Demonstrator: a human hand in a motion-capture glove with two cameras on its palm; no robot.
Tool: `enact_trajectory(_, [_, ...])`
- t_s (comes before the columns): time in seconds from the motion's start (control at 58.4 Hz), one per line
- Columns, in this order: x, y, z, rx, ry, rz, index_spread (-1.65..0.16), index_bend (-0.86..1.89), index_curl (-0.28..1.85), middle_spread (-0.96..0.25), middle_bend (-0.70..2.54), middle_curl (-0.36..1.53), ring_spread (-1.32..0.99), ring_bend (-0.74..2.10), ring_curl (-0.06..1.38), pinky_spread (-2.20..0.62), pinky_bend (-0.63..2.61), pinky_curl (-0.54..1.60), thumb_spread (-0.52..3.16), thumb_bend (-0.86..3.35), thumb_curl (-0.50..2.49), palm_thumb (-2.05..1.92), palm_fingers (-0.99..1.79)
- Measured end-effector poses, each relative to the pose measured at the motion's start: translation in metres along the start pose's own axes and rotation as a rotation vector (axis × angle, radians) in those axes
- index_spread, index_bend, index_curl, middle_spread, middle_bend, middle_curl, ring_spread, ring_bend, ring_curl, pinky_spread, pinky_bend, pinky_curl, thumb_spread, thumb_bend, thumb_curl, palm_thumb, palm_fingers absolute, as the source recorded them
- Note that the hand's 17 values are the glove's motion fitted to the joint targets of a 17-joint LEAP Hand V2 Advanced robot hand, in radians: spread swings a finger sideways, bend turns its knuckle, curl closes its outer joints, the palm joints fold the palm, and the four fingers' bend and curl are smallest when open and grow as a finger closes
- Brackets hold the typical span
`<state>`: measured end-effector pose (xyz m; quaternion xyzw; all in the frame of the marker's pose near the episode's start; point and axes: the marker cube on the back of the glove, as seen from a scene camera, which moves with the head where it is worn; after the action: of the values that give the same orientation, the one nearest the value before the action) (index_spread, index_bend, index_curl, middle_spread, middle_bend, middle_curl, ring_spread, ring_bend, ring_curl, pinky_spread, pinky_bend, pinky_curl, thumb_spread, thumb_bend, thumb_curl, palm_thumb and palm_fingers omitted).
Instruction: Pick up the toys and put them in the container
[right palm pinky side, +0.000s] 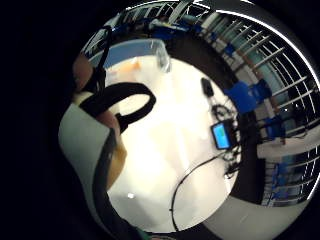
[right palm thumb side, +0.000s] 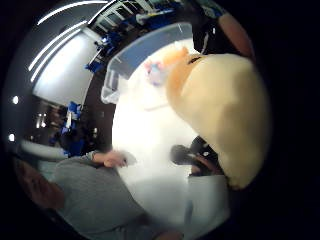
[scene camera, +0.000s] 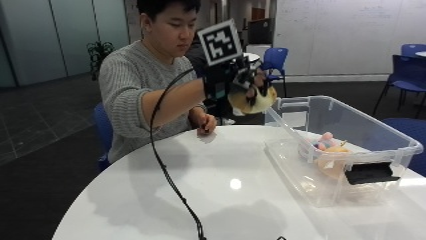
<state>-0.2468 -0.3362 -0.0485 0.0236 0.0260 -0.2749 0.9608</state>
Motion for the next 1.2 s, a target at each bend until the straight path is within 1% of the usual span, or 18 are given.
enact_trajectory(0.051, [-0.012, -0.017, -0.026, 0.035, -0.057, 0.010, -0.40, 0.16, 0.31, -0.31, 0.42, 0.56, -0.45, 0.93, 0.45, -0.38, 1.27, 0.35, 1.03, 0.11, 0.73, 0.63, 0.58])
enact_trajectory(0.12, [-0.024, -0.033, -0.040, 0.028, -0.125, -0.009, -0.40, 0.16, 0.32, -0.32, 0.41, 0.58, -0.45, 0.93, 0.46, -0.38, 1.27, 0.36, 1.00, 0.10, 0.76, 0.64, 0.59])
enact_trajectory(0.206, [-0.042, -0.059, -0.033, -0.012, -0.162, 0.087, -0.41, 0.15, 0.32, -0.32, 0.40, 0.59, -0.45, 0.91, 0.46, -0.38, 1.27, 0.36, 0.96, 0.09, 0.79, 0.63, 0.58])
enact_trajectory(0.24, [-0.049, -0.068, -0.026, -0.026, -0.156, 0.099, -0.41, 0.15, 0.32, -0.32, 0.39, 0.60, -0.45, 0.91, 0.46, -0.38, 1.27, 0.36, 0.95, 0.08, 0.80, 0.63, 0.58])
enact_trajectory(0.274, [-0.059, -0.076, -0.016, -0.045, -0.133, 0.057, -0.41, 0.15, 0.32, -0.32, 0.38, 0.60, -0.45, 0.91, 0.47, -0.38, 1.28, 0.37, 0.95, 0.08, 0.81, 0.63, 0.58])
enact_trajectory(0.308, [-0.071, -0.084, -0.004, -0.062, -0.110, -0.016, -0.41, 0.14, 0.32, -0.32, 0.37, 0.60, -0.44, 0.90, 0.47, -0.37, 1.28, 0.37, 0.96, 0.07, 0.82, 0.62, 0.55])
enact_trajectory(0.343, [-0.087, -0.093, 0.004, -0.073, -0.126, -0.057, -0.41, 0.14, 0.32, -0.32, 0.36, 0.61, -0.43, 0.90, 0.47, -0.37, 1.29, 0.37, 0.97, 0.07, 0.83, 0.62, 0.54])
enact_trajectory(0.411, [-0.119, -0.112, 0.018, -0.089, -0.174, -0.085, -0.41, 0.13, 0.31, -0.32, 0.33, 0.61, -0.42, 0.89, 0.47, -0.35, 1.31, 0.37, 1.04, 0.07, 0.83, 0.59, 0.52])
enact_trajectory(0.497, [-0.151, -0.131, 0.039, -0.125, -0.204, -0.160, -0.40, 0.13, 0.30, -0.31, 0.33, 0.62, -0.40, 0.88, 0.46, -0.33, 1.31, 0.37, 1.15, 0.04, 0.82, 0.49, 0.49])
enact_trajectory(0.582, [-0.172, -0.143, 0.058, -0.166, -0.243, -0.171, -0.39, 0.13, 0.29, -0.30, 0.33, 0.62, -0.39, 0.87, 0.46, -0.32, 1.31, 0.36, 1.24, 0.03, 0.80, 0.44, 0.48])
enact_trajectory(0.805, [-0.189, -0.151, 0.085, -0.236, -0.272, -0.157, -0.39, 0.14, 0.27, -0.29, 0.33, 0.64, -0.39, 0.86, 0.46, -0.30, 1.30, 0.35, 1.40, 0.04, 0.77, 0.38, 0.47])
enact_trajectory(0.874, [-0.190, -0.147, 0.092, -0.283, -0.267, -0.157, -0.38, 0.13, 0.27, -0.29, 0.33, 0.64, -0.39, 0.85, 0.45, -0.30, 1.31, 0.36, 1.43, 0.04, 0.76, 0.38, 0.45])
enact_trajectory(0.942, [-0.192, -0.140, 0.104, -0.378, -0.241, -0.157, -0.38, 0.13, 0.27, -0.29, 0.31, 0.64, -0.38, 0.82, 0.45, -0.28, 1.31, 0.36, 1.44, 0.03, 0.74, 0.34, 0.36])
enact_trajectory(1.011, [-0.196, -0.132, 0.117, -0.457, -0.235, -0.160, -0.38, 0.16, 0.29, -0.27, 0.22, 0.62, -0.35, 0.73, 0.44, -0.23, 1.33, 0.37, 1.43, -0.02, 0.68, 0.29, 0.11])
enact_trajectory(1.045, [-0.197, -0.129, 0.122, -0.472, -0.246, -0.158, -0.38, 0.17, 0.30, -0.26, 0.16, 0.59, -0.33, 0.69, 0.44, -0.21, 1.35, 0.38, 1.40, -0.04, 0.65, 0.24, 0.01])
enact_trajectory(1.096, [-0.197, -0.127, 0.125, -0.479, -0.269, -0.152, -0.38, 0.17, 0.30, -0.25, 0.13, 0.55, -0.30, 0.65, 0.41, -0.16, 1.37, 0.37, 1.38, -0.05, 0.60, 0.17, -0.05])
enact_trajectory(1.199, [-0.189, -0.124, 0.124, -0.472, -0.300, -0.148, -0.38, 0.17, 0.30, -0.22, 0.13, 0.50, -0.26, 0.59, 0.37, -0.11, 1.37, 0.36, 1.34, -0.04, 0.53, 0.11, -0.07])
